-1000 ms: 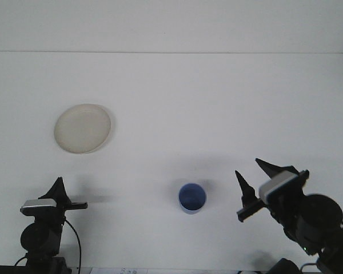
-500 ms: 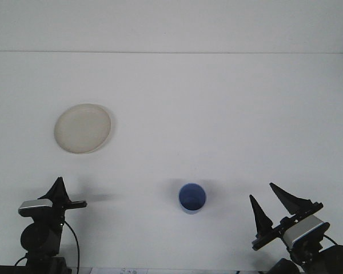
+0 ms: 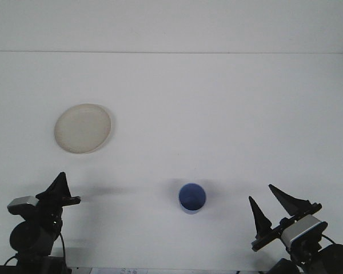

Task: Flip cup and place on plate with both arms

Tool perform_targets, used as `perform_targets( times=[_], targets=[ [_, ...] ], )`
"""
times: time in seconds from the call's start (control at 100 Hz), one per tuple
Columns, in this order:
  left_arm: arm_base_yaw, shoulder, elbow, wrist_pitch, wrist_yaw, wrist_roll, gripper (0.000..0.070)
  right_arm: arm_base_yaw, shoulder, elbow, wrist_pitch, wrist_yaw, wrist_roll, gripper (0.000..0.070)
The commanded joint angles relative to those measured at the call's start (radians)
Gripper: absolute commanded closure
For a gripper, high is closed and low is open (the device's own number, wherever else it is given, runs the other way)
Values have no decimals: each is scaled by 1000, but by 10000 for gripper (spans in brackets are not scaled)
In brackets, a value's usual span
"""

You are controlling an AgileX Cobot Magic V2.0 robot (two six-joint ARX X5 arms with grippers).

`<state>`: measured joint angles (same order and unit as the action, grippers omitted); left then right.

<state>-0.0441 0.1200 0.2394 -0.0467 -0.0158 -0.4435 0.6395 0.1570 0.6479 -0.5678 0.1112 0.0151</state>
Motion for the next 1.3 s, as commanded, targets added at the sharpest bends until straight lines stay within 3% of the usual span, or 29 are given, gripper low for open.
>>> perform_targets(
  times=[0.0,0.08,0.12,0.27,0.37,0.56,0.81,0.92,1.29],
  targets=[
    [-2,77,92,-17,63,45,532,5,1,5,-2,2,7,293],
    [-3,201,204,-45,161,101,284,5,1,5,-16,2,6,293],
    [-8,270,264,-64,221,128,215,5,1,5,-22,2,6,293],
    [-65,536,505,-187,424,212,206,5,1,5,-39,3,-7,293],
    [-156,703,661,-304,500,271,206,5,1,5,-39,3,-12,293],
    [-414,977,923,-521,491,406,206,5,1,5,-39,3,-12,293],
    [-706,1280,1147,-674,326,512,199,5,1,5,-51,3,-12,293],
    [-774,1387,1209,-713,266,519,197,5,1,5,-64,3,-12,293],
    [-827,1564,1262,-687,266,506,197,5,1,5,-106,3,-12,293]
  ],
)
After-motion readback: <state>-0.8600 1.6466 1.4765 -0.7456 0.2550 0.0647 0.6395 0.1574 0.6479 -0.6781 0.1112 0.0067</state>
